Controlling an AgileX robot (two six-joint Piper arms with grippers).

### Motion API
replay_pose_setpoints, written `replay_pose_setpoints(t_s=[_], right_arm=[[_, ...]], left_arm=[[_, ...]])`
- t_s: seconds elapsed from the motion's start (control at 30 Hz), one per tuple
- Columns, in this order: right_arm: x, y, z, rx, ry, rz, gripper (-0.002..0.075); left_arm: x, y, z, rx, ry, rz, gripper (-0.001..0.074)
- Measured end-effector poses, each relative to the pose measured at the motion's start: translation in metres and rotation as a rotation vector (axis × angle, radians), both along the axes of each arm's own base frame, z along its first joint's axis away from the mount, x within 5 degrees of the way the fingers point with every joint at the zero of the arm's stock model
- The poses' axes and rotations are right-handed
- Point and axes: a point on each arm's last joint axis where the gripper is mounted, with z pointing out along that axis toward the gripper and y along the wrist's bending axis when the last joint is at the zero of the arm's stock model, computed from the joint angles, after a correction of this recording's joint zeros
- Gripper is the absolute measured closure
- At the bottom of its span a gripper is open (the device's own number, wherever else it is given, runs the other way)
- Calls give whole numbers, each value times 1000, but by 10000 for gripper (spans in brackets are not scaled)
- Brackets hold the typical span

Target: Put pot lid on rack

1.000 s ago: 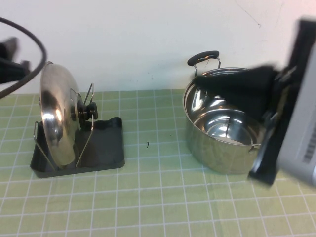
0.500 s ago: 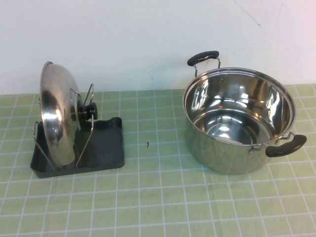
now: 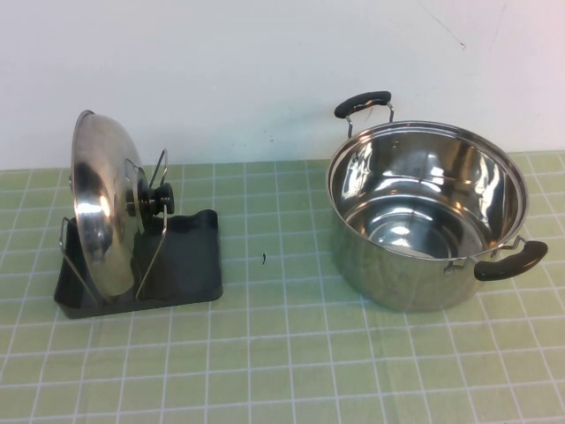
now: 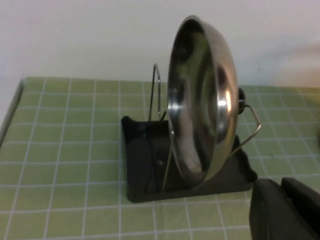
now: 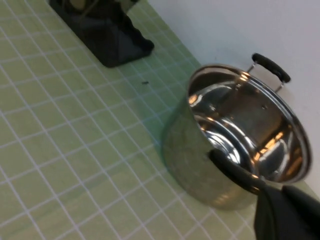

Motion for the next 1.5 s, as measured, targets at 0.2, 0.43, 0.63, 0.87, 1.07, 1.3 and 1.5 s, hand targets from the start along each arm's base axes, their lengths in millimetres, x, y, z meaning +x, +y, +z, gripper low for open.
replay_pose_setpoints(t_s=[0.2, 0.43, 0.63, 0.87, 1.07, 1.3, 1.5], right_arm=[[2, 14, -64, 84, 38, 65, 727], [5, 24, -110, 135, 94, 84, 727], [5, 24, -125, 111, 126, 81, 727], [4, 24, -130, 92, 146, 79, 727], [4, 23, -130, 88, 150, 78, 727], [4, 23, -131, 87, 153, 78, 727], [4, 23, -131, 87, 153, 78, 727]], left_arm=[[-20, -4, -45, -53, -98, -51, 734], [-26, -6, -81, -67, -112, -83, 734], [-25, -6, -81, -64, -136, -78, 734], [-25, -6, -81, -67, -137, -79, 734], [-25, -6, -81, -67, -137, -79, 735], [-24, -6, -85, -67, -134, -77, 735], [-21, -4, -120, -29, -66, -56, 735]])
